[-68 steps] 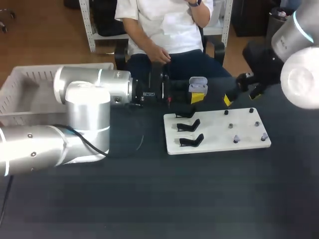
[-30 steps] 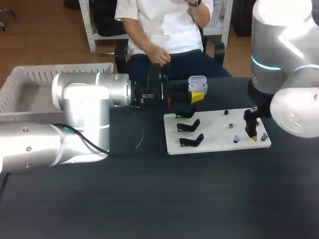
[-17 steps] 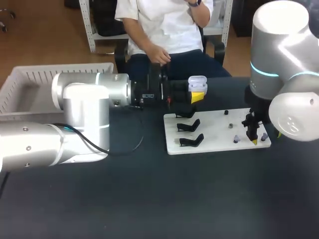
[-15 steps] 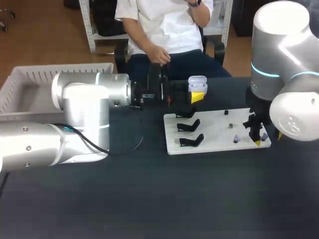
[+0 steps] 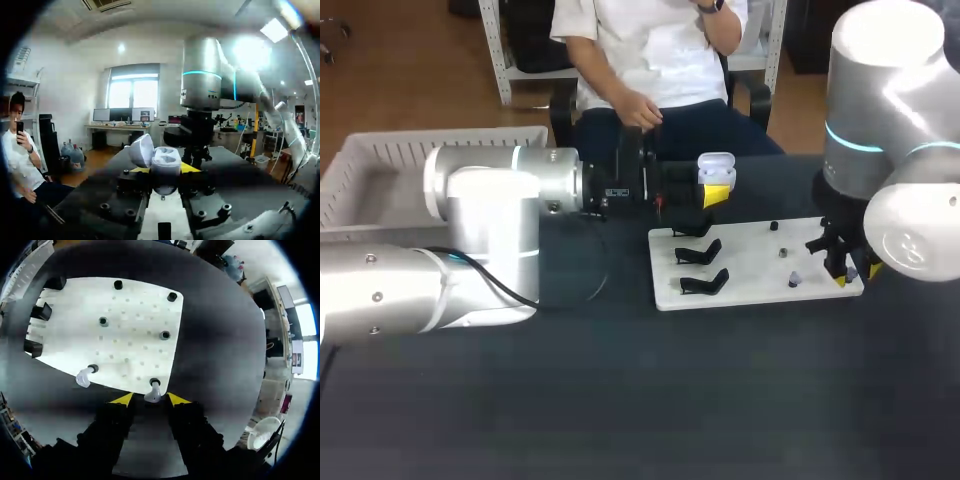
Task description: Pick up each earbud case from the left stands, insert the matching earbuds, close the lid, and place the case in the box.
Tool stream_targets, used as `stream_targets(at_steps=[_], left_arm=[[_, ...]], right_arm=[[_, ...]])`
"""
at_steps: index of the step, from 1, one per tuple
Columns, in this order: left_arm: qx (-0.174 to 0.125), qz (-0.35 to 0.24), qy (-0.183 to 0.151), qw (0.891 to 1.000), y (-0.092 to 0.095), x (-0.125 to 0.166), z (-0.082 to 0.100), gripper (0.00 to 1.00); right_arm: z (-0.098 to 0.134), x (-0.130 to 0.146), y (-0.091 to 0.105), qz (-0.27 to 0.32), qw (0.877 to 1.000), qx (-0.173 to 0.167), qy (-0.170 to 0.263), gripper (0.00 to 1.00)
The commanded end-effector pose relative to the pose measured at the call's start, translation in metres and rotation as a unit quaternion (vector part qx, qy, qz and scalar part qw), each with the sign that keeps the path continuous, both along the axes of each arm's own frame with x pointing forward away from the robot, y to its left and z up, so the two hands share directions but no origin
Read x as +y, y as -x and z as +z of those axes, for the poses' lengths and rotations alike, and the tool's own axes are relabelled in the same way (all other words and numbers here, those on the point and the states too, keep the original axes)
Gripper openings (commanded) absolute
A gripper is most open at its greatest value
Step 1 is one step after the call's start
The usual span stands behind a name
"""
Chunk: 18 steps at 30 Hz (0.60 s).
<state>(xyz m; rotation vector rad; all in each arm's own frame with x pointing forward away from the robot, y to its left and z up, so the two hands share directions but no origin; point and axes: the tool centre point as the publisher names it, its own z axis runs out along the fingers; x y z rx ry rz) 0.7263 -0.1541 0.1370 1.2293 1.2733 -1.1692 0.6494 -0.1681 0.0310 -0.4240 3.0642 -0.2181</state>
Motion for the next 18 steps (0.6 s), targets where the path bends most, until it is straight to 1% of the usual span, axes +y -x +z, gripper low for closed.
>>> stream_targets(at_steps=[1,5,9,11,18], left_arm=[[-0.002,0.003,0.003,1.000,0.0016,0.0001,-0.0012,0.00],[-0.002,0.003,0.003,1.000,0.0016,0.0001,-0.0012,0.00],[-0.002,0.003,0.003,1.000,0.0016,0.0001,-0.0012,0.00],[-0.002,0.003,0.003,1.000,0.0016,0.0001,-0.0012,0.00],[-0.002,0.003,0.003,1.000,0.0016,0.0001,-0.0012,0.00]], right_arm=[[-0.0024,0.0002,0.0024,-0.002,1.000,-0.005,0.001,0.38],[-0.0022,0.0004,0.0022,-0.003,1.000,-0.004,0.001,0.35],[-0.0020,-0.0010,0.0025,-0.007,1.000,-0.006,0.000,0.35],[-0.0026,-0.0020,0.0026,-0.010,1.000,-0.007,0.000,0.33],[-0.0046,-0.0039,0.0020,-0.015,1.000,-0.006,-0.003,0.35]])
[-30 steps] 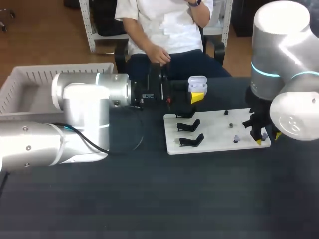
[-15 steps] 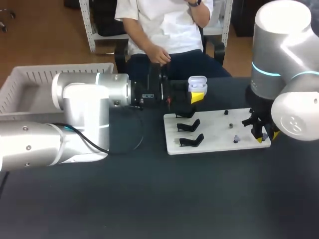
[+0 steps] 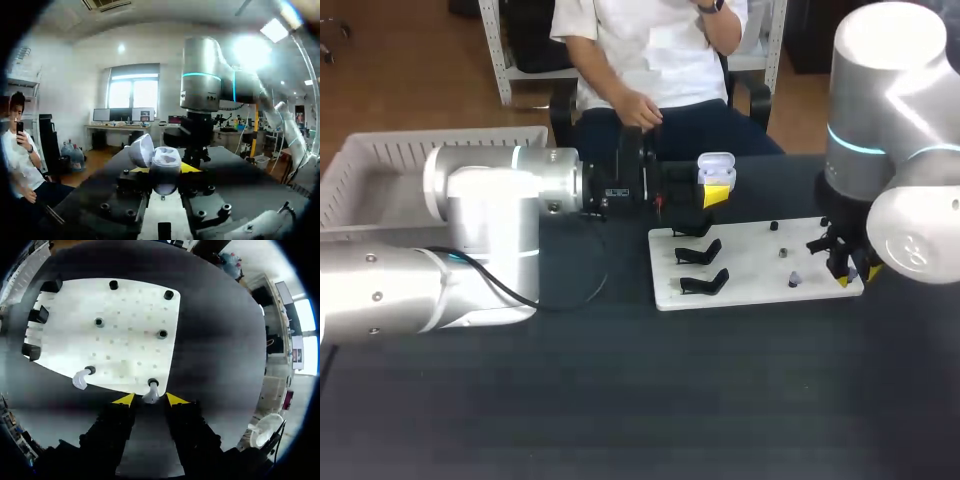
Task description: Pick up each earbud case from the left stands, insert the matching earbuds, close the lid, and place the case in the box.
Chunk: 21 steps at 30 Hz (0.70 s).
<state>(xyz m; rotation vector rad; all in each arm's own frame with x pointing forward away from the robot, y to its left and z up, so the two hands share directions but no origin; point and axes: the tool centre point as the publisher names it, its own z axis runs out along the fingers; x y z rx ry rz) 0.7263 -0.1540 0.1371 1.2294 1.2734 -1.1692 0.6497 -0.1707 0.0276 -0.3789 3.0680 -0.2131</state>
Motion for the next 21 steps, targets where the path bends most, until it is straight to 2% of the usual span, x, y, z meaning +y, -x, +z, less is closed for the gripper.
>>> stream_targets(at_steps=[1,11,16,21], left_arm=[[-0.002,0.003,0.003,1.000,0.0016,0.0001,-0.0012,0.00],[-0.002,0.003,0.003,1.000,0.0016,0.0001,-0.0012,0.00],[-0.002,0.003,0.003,1.000,0.0016,0.0001,-0.0012,0.00],[-0.002,0.003,0.003,1.000,0.0016,0.0001,-0.0012,0.00]], right_arm=[[-0.0014,-0.0016,0.0019,-0.001,1.000,-0.004,0.000,0.35],[-0.0030,-0.0019,-0.0017,0.000,1.000,-0.001,-0.001,0.33],[-0.0040,-0.0021,-0.0027,0.000,1.000,0.002,-0.001,0.27],[-0.0066,-0.0029,-0.0034,-0.003,1.000,0.004,-0.002,0.27]])
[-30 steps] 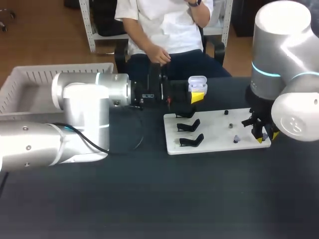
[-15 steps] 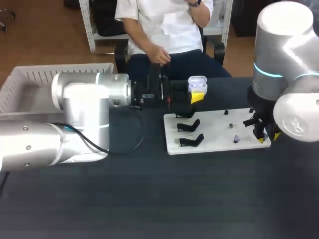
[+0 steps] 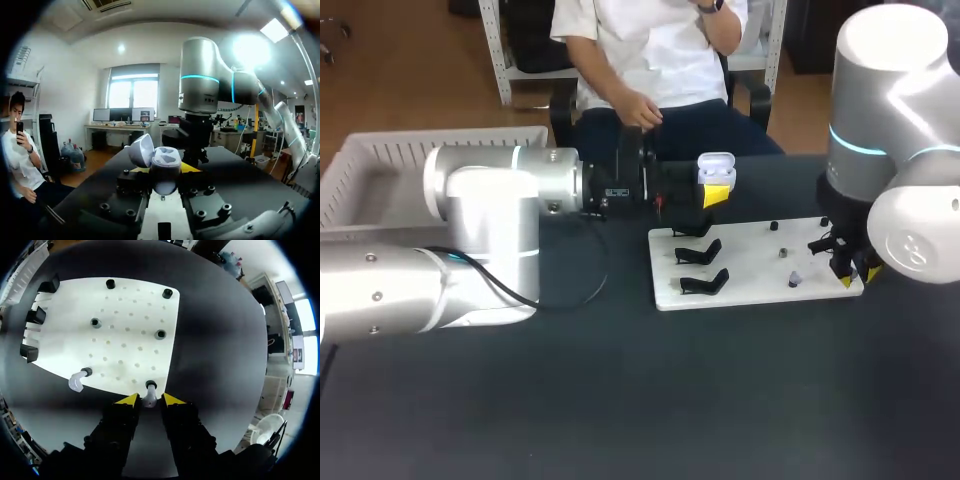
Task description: Pick up each earbud case from the left stands, insert the matching earbuds, close the lid, and place the case in the box.
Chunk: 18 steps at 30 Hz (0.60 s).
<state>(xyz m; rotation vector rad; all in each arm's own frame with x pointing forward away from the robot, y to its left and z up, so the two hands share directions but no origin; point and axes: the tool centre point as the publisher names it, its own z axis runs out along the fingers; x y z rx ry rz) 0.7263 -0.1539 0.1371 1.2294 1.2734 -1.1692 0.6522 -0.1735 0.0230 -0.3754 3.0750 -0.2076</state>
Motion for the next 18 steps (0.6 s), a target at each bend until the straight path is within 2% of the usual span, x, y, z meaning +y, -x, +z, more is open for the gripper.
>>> stream_targets(at_steps=[1,4,9,11,13,14,18], left_arm=[[-0.003,0.003,0.003,1.000,0.0016,0.0000,-0.0013,0.00],[-0.003,0.003,0.003,1.000,0.0016,0.0000,-0.0013,0.00],[-0.003,0.003,0.003,1.000,0.0016,0.0000,-0.0013,0.00],[-0.003,0.003,0.003,1.000,0.0016,0.0000,-0.0013,0.00],[-0.003,0.003,0.003,1.000,0.0016,0.0000,-0.0013,0.00],[-0.003,0.003,0.003,1.000,0.0016,0.0000,-0.0013,0.00],[-0.003,0.003,0.003,1.000,0.0016,0.0000,-0.0013,0.00]], right_arm=[[-0.0025,-0.0002,-0.0012,-0.002,1.000,0.000,-0.001,0.27],[-0.0037,0.0000,-0.0020,-0.003,1.000,0.001,-0.001,0.28],[-0.0020,0.0023,-0.0029,-0.003,1.000,0.001,0.000,0.23],[-0.0017,0.0028,-0.0030,-0.002,1.000,0.000,0.000,0.18],[-0.0014,0.0035,-0.0033,-0.002,1.000,0.000,0.001,0.03],[-0.0012,0.0042,-0.0033,-0.002,1.000,0.001,0.001,0.00],[0.0048,0.0072,-0.0019,-0.001,1.000,0.004,0.008,0.00]])
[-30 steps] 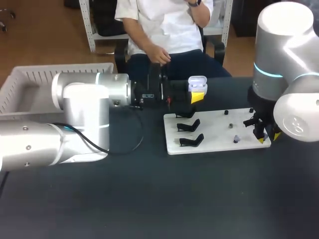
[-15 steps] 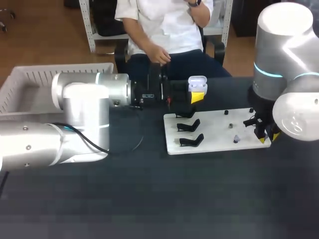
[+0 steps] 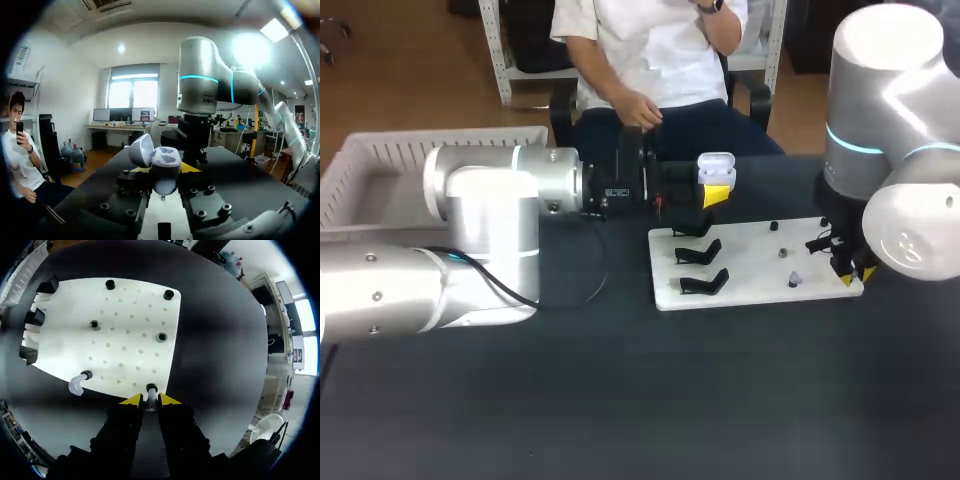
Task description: Pick up each earbud case from the left stands, insert the matching earbuds, close the lid, and place the case in the box.
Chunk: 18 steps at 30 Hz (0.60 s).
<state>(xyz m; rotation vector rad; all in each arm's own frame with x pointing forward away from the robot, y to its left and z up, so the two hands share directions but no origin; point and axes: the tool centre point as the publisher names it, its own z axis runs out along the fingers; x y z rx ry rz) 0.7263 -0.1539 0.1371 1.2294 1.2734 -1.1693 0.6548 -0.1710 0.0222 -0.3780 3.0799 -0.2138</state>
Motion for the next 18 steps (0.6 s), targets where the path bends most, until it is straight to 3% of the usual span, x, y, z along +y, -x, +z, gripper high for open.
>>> stream_targets(at_steps=[1,8,18], left_arm=[[-0.003,0.003,0.003,1.000,0.002,0.000,-0.001,0.00],[-0.003,0.003,0.003,1.000,0.002,0.000,-0.001,0.00],[-0.003,0.003,0.003,1.000,0.002,0.000,-0.001,0.00]], right_arm=[[0.010,0.005,0.001,-0.001,1.000,0.001,0.008,0.00],[0.054,0.015,0.007,-0.011,1.000,-0.005,0.025,0.00],[0.112,0.037,0.011,-0.031,1.000,-0.004,0.003,0.00]])
